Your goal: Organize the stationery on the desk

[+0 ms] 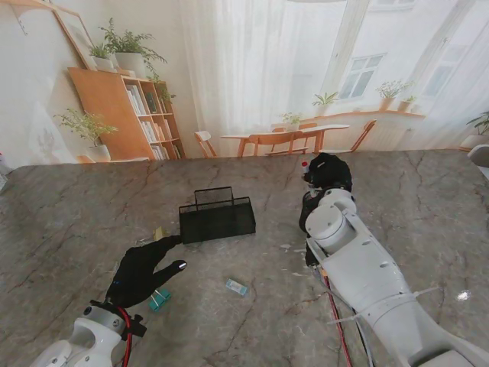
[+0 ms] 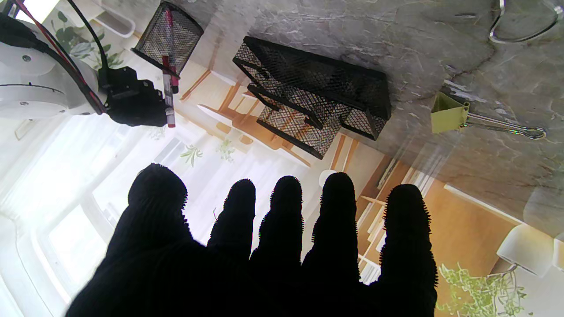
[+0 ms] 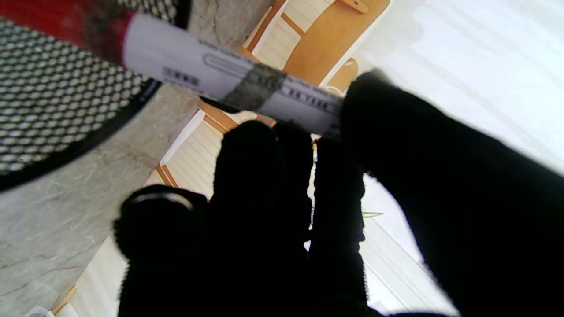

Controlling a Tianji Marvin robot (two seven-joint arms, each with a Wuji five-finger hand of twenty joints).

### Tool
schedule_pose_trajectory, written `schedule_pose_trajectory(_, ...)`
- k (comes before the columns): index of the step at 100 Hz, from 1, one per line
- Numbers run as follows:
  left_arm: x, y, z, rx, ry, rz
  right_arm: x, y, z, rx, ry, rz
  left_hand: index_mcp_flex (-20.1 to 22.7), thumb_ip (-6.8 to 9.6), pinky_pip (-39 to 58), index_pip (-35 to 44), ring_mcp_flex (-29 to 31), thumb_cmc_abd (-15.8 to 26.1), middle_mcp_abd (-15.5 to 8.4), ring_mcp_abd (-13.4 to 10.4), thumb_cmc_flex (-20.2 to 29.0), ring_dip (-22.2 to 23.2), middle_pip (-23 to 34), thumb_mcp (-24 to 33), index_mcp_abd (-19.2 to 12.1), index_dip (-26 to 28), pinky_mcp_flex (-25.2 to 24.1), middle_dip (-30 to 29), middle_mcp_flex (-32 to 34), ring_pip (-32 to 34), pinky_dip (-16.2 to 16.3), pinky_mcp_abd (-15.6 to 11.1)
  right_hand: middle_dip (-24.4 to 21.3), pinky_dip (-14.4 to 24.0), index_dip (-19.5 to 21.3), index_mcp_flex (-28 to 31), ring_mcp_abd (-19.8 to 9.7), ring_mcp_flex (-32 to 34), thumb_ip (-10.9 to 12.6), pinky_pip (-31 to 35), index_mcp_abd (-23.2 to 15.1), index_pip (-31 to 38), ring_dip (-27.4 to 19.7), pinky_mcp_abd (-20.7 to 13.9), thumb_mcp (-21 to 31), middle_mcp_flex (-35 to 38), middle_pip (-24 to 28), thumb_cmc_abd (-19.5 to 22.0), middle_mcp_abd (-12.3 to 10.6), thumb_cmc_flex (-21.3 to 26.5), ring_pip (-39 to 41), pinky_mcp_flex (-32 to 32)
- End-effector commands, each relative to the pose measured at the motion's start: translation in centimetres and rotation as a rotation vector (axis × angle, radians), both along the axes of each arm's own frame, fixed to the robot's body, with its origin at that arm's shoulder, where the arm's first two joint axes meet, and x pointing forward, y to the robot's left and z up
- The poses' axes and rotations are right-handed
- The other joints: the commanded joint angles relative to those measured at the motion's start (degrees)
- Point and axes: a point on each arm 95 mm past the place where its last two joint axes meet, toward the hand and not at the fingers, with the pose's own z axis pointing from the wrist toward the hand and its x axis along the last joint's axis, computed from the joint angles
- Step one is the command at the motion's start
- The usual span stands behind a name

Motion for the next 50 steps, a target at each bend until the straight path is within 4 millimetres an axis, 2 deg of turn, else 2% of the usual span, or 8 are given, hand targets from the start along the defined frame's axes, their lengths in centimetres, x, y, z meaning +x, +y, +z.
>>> schedule_pose_trajectory(1,-0.2,-0.1,-0.3,-0.005,0.011,0.0,-0.1,0.2,-0.8,0.007,0.025,0.006,0.4,1.08,0.9,0.5,0.5,4.0,-0.3,-0.2,1.8,0.5,0.0,-0.8,-0.4,0.6,-0.2,0.5,0.1,0.4,0.8,-0.1,2.1,0.1,3.1,2.4,-2.3,1.9,2.7,0.5,-7.0,7.4,0.8,-1.6,8.3,2.3,2.4,3.6,1.6,6.3,0.0,1.0)
schedule_pose_trajectory(14,-0.2,-0.1,-0.2,-0.005,0.009,0.001,-0.5,0.0,-1.3,0.001,0.039,0.006,0.4,1.08,0.8,0.5,0.5,4.0,-0.3,-0.1,1.8,0.5,0.1,-0.8,-0.3,0.6,-0.3,0.5,0.2,0.4,0.8,0.0,2.2,-0.1,3.4,2.0,-2.1,1.9,2.8,0.0,-7.1,7.4,0.6,-1.2,7.9,1.8,2.4,4.6,1.7,6.2,-0.3,0.8)
schedule_pose_trajectory(24,-0.2,-0.1,-0.2,-0.007,0.01,0.002,-0.8,-0.2,-1.8,0.0,0.052,0.012,0.4,1.07,0.8,0.5,0.5,4.0,-0.3,-0.1,1.8,0.5,0.1,-0.8,-0.3,0.6,-0.3,0.5,0.2,0.4,0.8,0.0,2.8,-0.9,4.2,1.1,-1.6,1.1,3.8,-1.0,-6.7,7.4,0.9,-0.1,6.5,0.4,2.8,6.6,2.1,6.5,-0.8,0.5)
schedule_pose_trajectory(34,-0.2,-0.1,-0.2,-0.009,0.009,0.001,-1.2,-0.3,-2.3,-0.007,0.069,0.021,0.4,1.07,0.8,0.5,0.5,4.0,-0.4,-0.1,1.8,0.5,0.1,-0.8,-0.3,0.6,-0.3,0.5,0.2,0.4,0.8,0.0,3.1,-2.3,5.3,-0.6,-1.1,-1.3,5.7,-2.5,-6.8,7.2,2.3,1.3,3.6,-1.6,3.7,10.3,2.3,6.8,0.3,0.1)
schedule_pose_trajectory(50,-0.3,-0.1,-0.1,-0.012,0.005,0.001,-1.7,-0.6,-2.7,-0.023,0.089,0.046,0.4,1.09,0.8,0.5,0.5,4.2,-0.4,-0.2,1.9,0.5,0.1,-0.7,-0.4,0.6,-0.3,0.5,0.2,0.4,0.8,-0.1,2.4,-4.4,4.7,-4.1,-0.3,-4.2,9.1,-4.4,-5.4,6.3,3.7,3.2,-4.3,-4.6,3.3,17.8,3.6,7.1,0.2,-1.1)
